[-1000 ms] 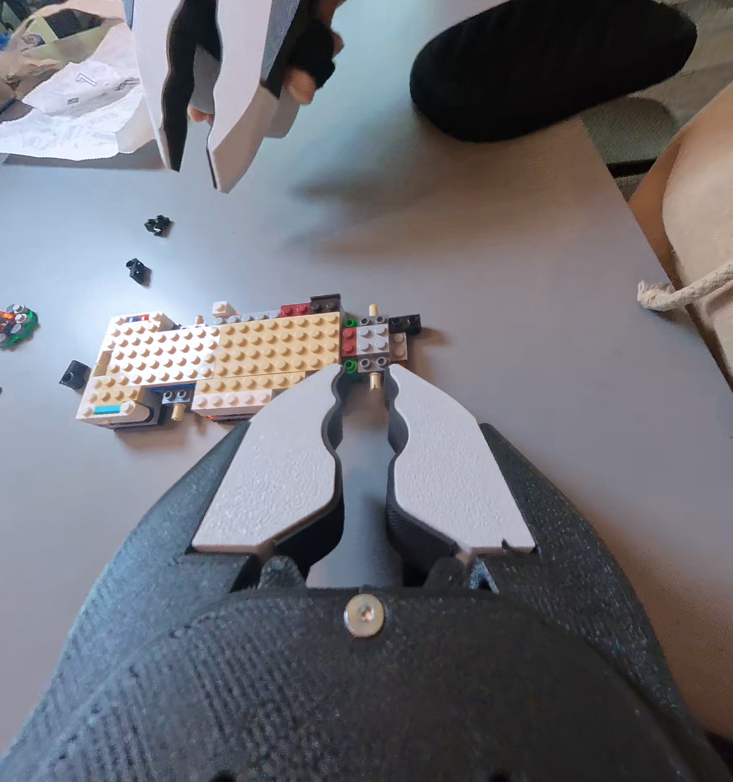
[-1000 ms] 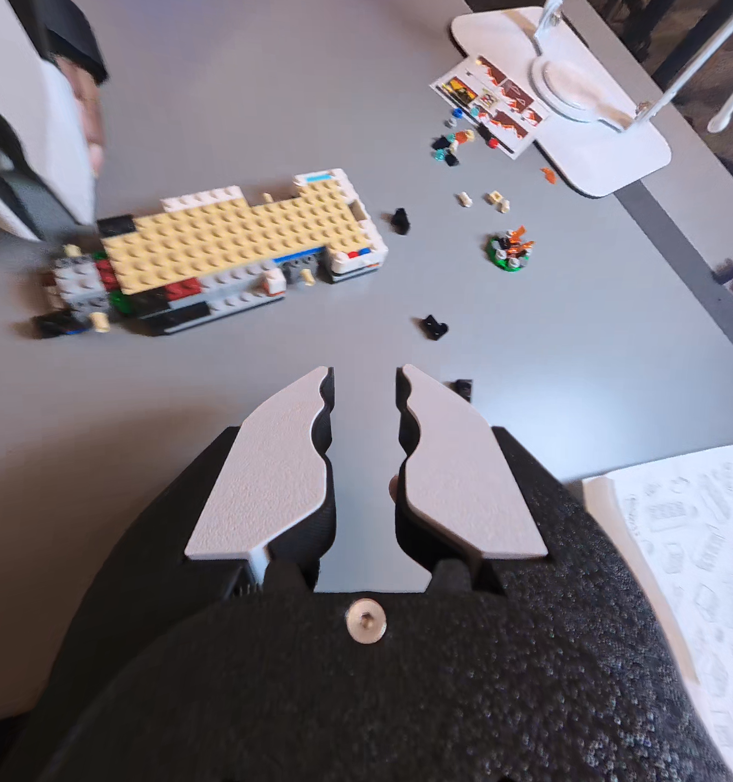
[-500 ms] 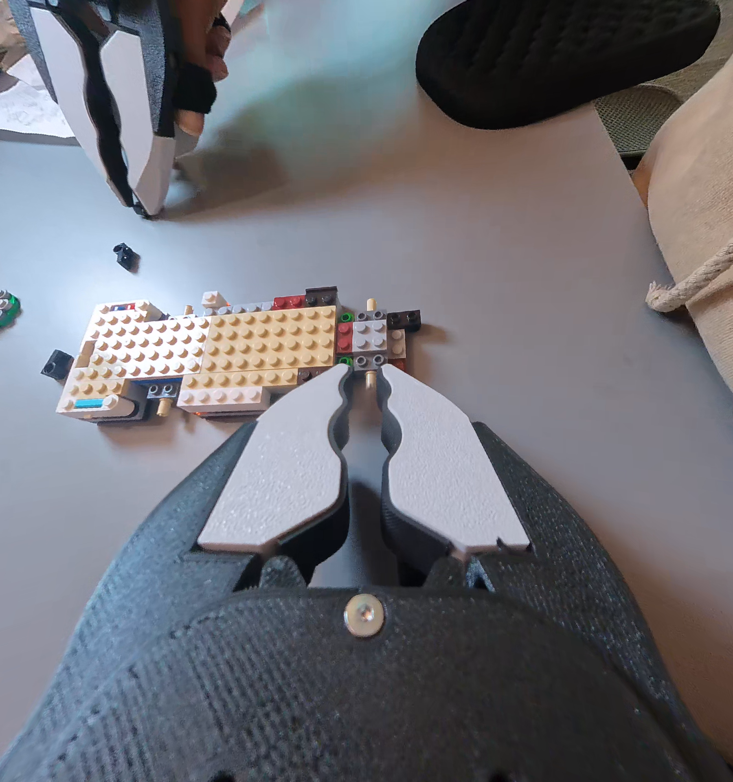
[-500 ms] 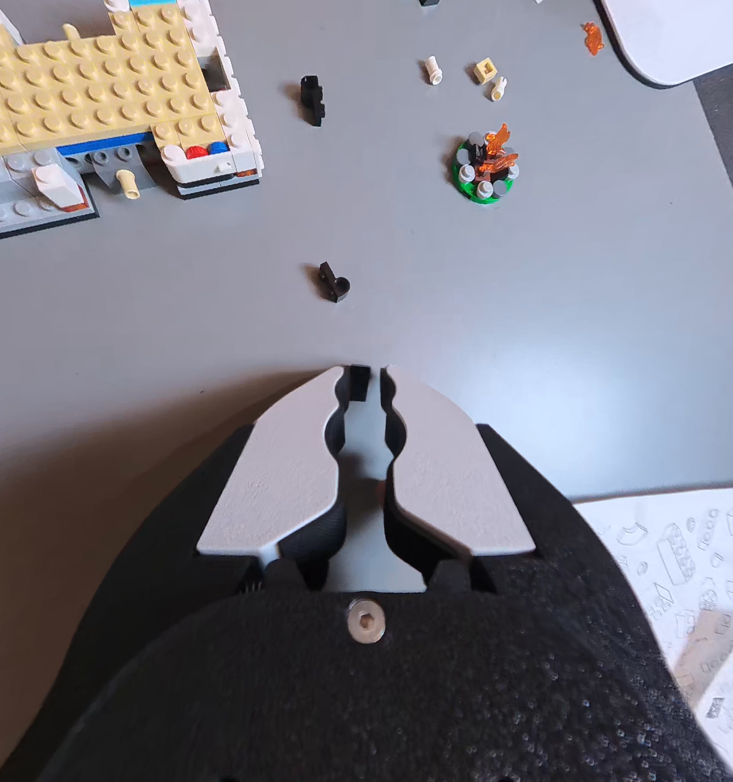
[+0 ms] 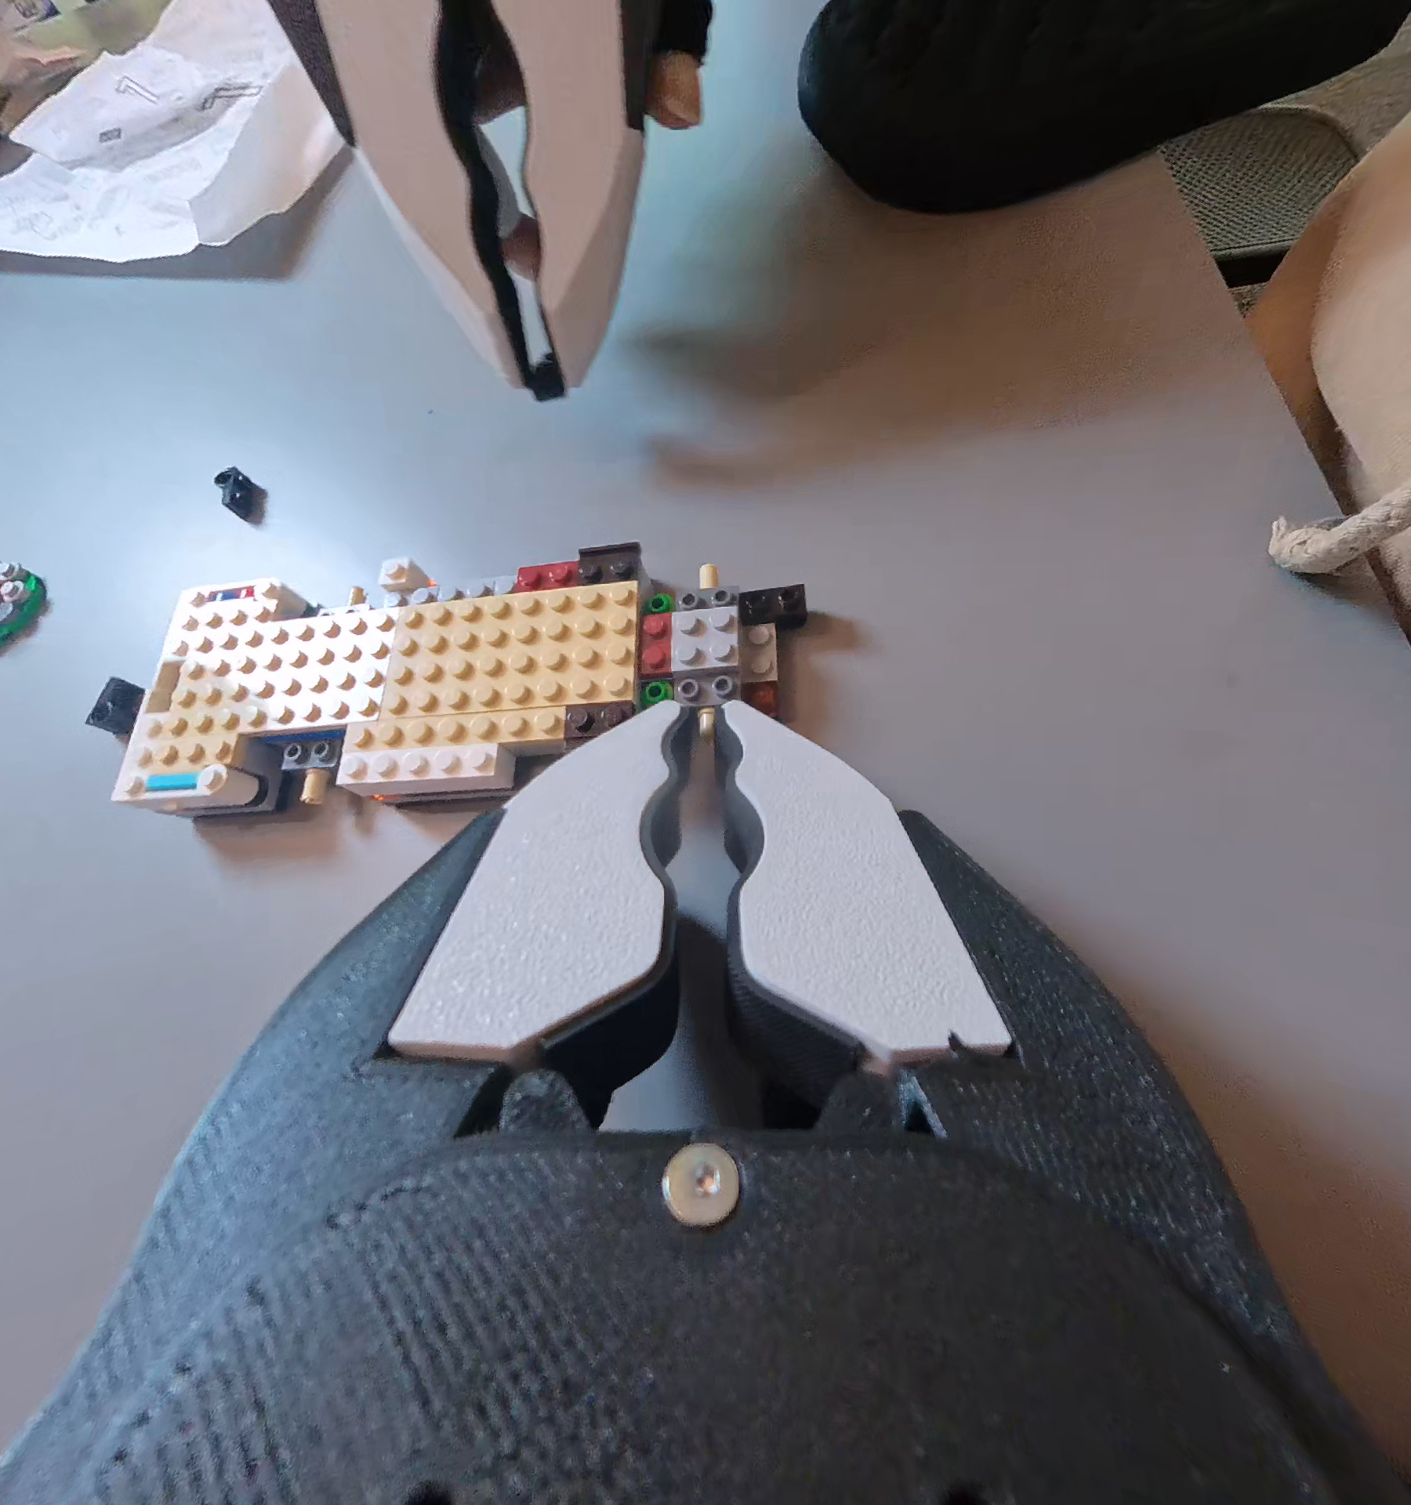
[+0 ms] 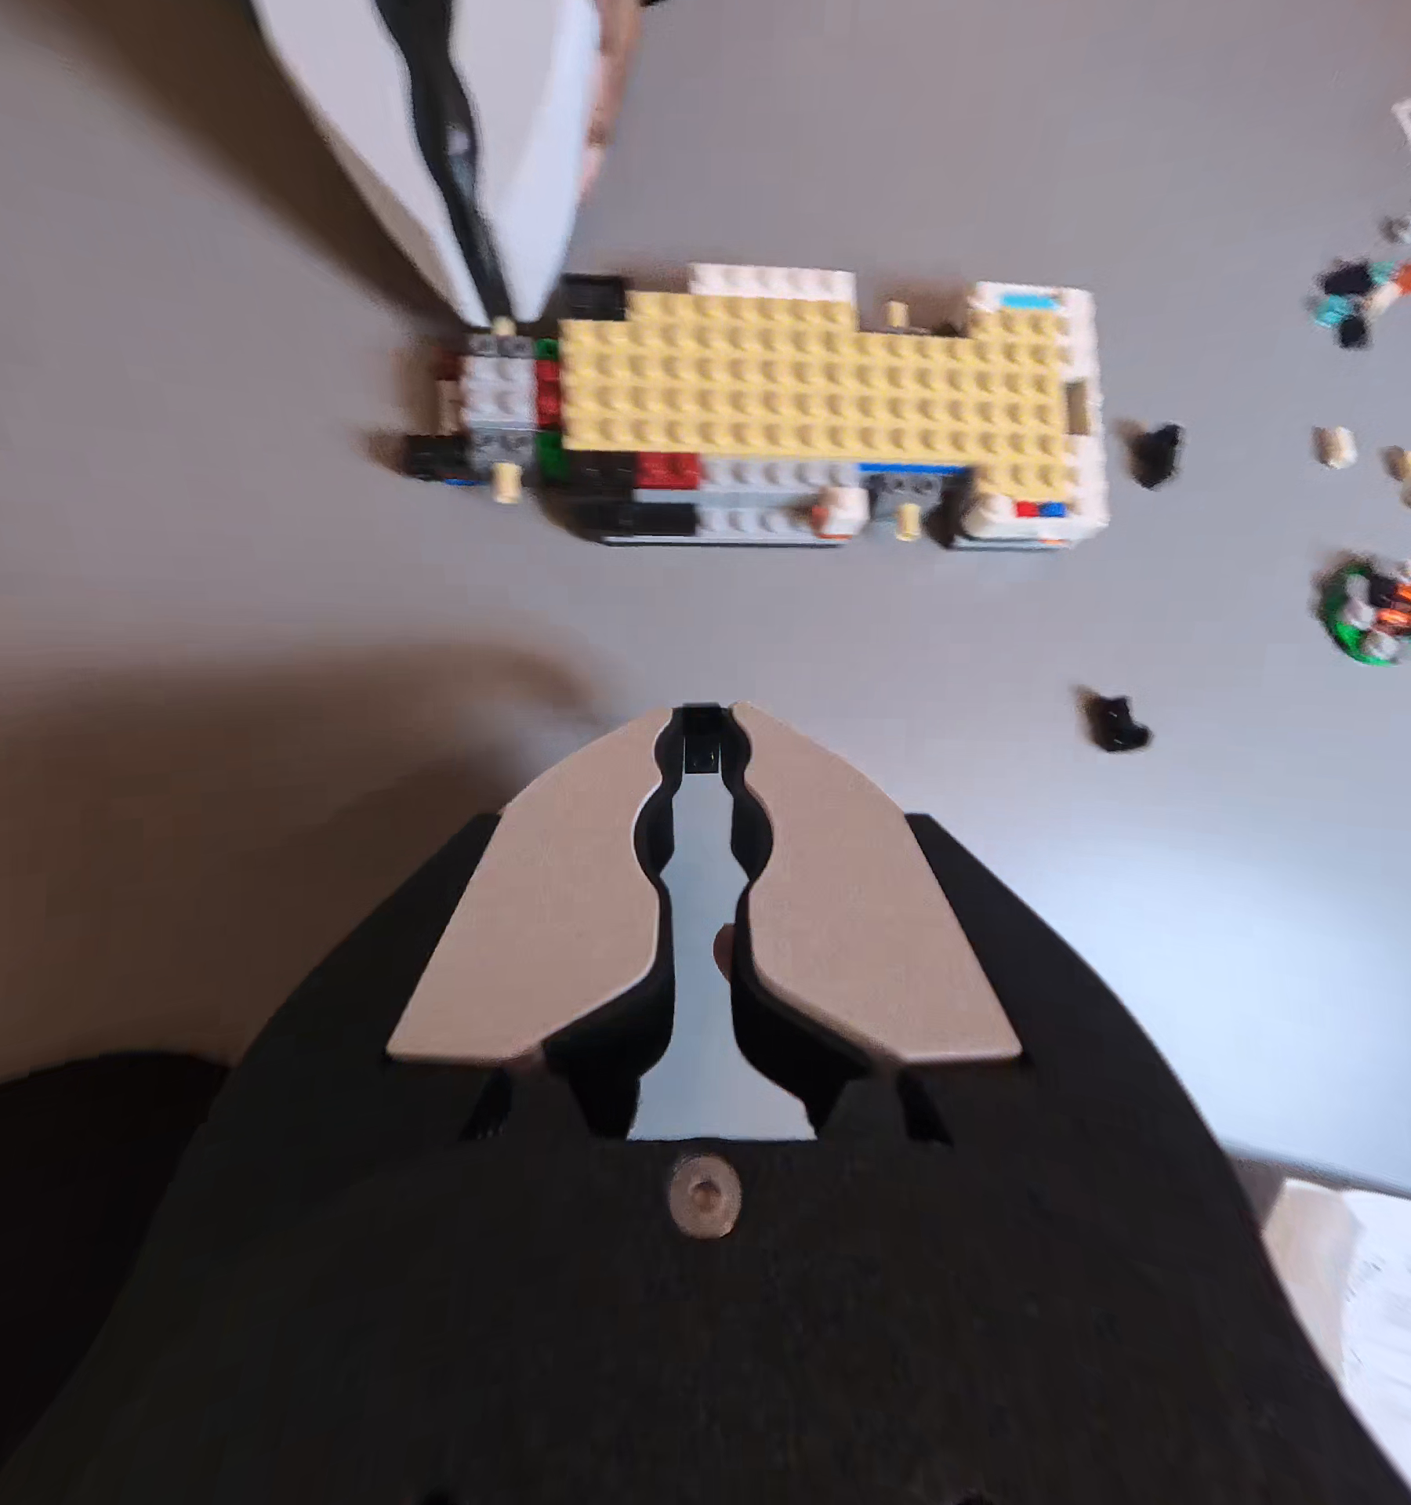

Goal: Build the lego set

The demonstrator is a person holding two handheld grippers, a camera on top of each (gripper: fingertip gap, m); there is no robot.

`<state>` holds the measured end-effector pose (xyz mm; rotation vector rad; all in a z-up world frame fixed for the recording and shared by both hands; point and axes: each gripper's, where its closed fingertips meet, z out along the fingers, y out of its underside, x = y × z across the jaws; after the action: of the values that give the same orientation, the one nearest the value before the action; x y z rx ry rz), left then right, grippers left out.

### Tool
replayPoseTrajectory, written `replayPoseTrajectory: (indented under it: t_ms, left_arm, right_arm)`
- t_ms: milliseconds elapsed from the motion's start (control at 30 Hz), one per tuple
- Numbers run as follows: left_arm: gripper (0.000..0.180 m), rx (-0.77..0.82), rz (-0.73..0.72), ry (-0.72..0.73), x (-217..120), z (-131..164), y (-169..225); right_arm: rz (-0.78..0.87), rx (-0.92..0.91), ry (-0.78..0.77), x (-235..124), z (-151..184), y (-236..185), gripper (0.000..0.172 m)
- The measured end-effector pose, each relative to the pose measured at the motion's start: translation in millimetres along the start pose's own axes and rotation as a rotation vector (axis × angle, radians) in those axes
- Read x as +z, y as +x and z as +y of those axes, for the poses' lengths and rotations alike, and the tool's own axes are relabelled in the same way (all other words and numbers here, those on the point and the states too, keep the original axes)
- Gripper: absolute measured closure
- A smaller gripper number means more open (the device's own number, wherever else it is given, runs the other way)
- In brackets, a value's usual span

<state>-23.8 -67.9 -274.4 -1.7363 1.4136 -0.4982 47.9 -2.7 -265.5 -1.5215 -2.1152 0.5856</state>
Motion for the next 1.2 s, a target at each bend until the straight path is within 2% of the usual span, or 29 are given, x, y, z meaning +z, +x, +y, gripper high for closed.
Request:
replayPoseTrajectory:
  t_ms: [167,333,433,533,733,1067,1200]
  left_arm:
    - [0.18,0.013,-0.019,-0.001,8,-5,2]
    - [0.178,0.022,-0.026,0.005,12,-9,3]
    - [0.176,0.001,-0.032,0.033,7,-12,0]
    - [0.176,-0.016,-0.061,0.037,0,-11,-8]
    - [0.175,-0.003,-0.075,-0.005,-2,-2,-11]
    - [0.175,0.036,-0.047,-0.013,8,-5,0]
    - [0.175,0.042,-0.042,-0.015,11,-6,2]
  right_arm:
    - [-0.077,-0.107,-0.056,8,-5,-34,0.163]
    - [-0.136,-0.201,-0.108,18,-6,-39,0.163]
    - [-0.161,-0.232,-0.134,21,-5,-38,0.156]
    - [-0.145,-0.196,-0.112,14,-9,-35,0.148]
    - [-0.086,-0.025,-0.075,-5,4,-36,0.148]
    - [-0.127,0.039,-0.112,18,0,-40,0.146]
    - [-0.147,0.002,-0.115,23,-4,-42,0.154]
